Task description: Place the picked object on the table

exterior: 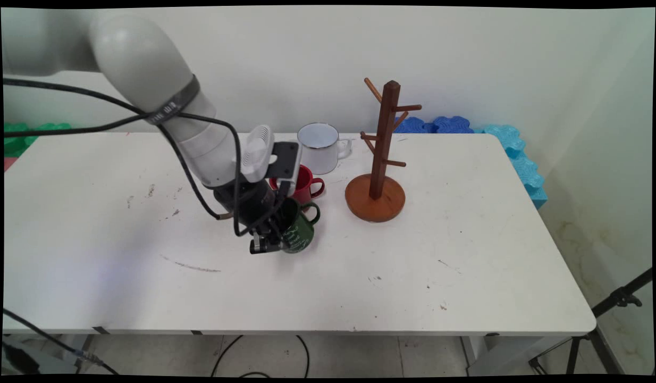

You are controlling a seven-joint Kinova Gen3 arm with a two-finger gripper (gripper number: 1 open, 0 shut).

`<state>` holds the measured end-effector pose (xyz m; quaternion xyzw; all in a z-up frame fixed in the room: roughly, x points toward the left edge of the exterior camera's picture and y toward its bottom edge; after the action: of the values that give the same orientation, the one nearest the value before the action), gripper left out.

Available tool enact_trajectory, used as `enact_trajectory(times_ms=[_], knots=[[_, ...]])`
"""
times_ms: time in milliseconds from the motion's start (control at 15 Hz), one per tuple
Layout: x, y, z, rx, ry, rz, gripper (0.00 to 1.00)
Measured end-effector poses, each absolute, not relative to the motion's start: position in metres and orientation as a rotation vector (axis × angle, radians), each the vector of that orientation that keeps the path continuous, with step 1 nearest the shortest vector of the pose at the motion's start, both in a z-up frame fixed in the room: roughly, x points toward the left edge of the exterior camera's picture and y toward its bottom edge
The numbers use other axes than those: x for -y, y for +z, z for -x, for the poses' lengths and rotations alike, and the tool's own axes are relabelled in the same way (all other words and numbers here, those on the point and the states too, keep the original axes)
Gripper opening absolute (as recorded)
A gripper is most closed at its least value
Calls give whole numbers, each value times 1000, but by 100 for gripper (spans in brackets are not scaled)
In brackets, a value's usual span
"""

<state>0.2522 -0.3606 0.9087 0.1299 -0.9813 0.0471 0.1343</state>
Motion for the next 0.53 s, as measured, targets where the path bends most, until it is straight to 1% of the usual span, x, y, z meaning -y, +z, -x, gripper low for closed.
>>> enact_trajectory(times_ms=[533], knots=[[370, 891, -240, 2943, 110, -314, 0]])
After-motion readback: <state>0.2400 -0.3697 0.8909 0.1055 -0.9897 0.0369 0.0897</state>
